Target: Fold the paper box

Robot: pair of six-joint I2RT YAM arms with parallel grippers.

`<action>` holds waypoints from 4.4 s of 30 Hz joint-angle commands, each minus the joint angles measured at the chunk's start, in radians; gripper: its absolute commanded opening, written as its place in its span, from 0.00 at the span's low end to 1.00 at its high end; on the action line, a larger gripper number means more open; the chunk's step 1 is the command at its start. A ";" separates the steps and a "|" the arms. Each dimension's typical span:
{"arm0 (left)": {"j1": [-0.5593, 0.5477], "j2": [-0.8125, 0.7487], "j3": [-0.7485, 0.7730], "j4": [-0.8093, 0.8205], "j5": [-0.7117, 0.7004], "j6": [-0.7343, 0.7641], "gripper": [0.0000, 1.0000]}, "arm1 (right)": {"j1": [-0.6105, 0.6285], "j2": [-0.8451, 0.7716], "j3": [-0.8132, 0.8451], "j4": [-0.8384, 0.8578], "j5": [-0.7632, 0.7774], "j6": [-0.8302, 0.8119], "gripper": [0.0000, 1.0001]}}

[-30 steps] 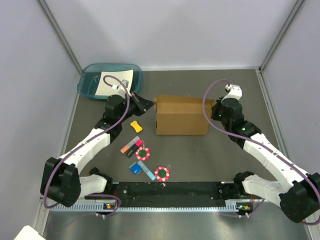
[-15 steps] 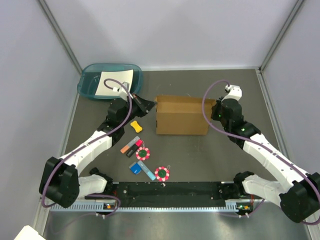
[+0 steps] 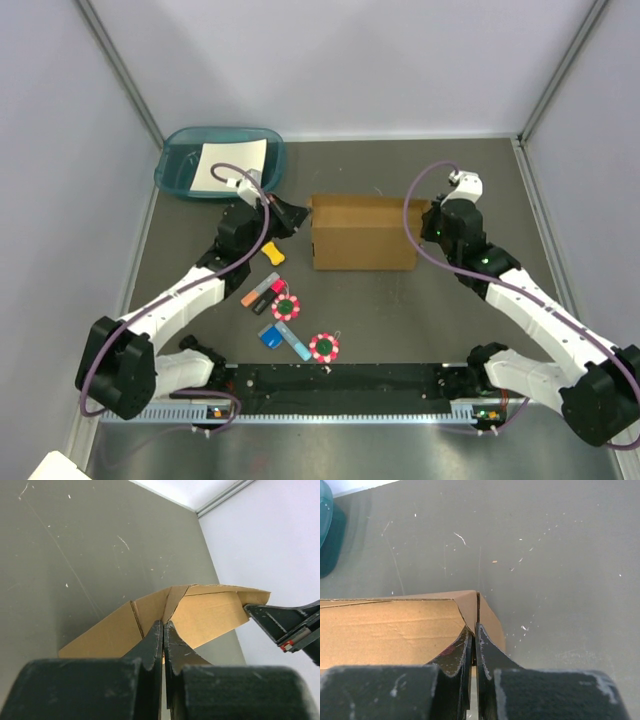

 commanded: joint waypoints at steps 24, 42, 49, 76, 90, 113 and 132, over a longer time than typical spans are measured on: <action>-0.192 -0.025 -0.248 0.190 -0.209 0.324 0.00 | 0.011 -0.021 -0.097 -0.205 -0.043 0.029 0.00; -0.201 0.002 -0.392 0.326 -0.298 0.376 0.00 | 0.013 -0.036 -0.103 -0.210 -0.047 0.035 0.00; -0.226 0.074 -0.436 0.443 -0.309 0.390 0.00 | 0.013 -0.045 -0.100 -0.210 -0.050 0.033 0.00; -0.246 -0.001 -0.467 0.311 -0.481 0.526 0.04 | 0.013 -0.059 -0.061 -0.240 -0.064 0.042 0.05; -0.266 0.007 -0.389 0.238 -0.493 0.536 0.04 | 0.013 -0.105 0.066 -0.294 -0.027 0.009 0.32; -0.270 0.028 -0.304 0.115 -0.519 0.543 0.01 | 0.013 -0.142 0.140 -0.168 -0.038 -0.053 0.33; -0.273 0.024 -0.289 0.095 -0.528 0.545 0.01 | 0.014 -0.084 0.126 -0.113 -0.035 -0.083 0.25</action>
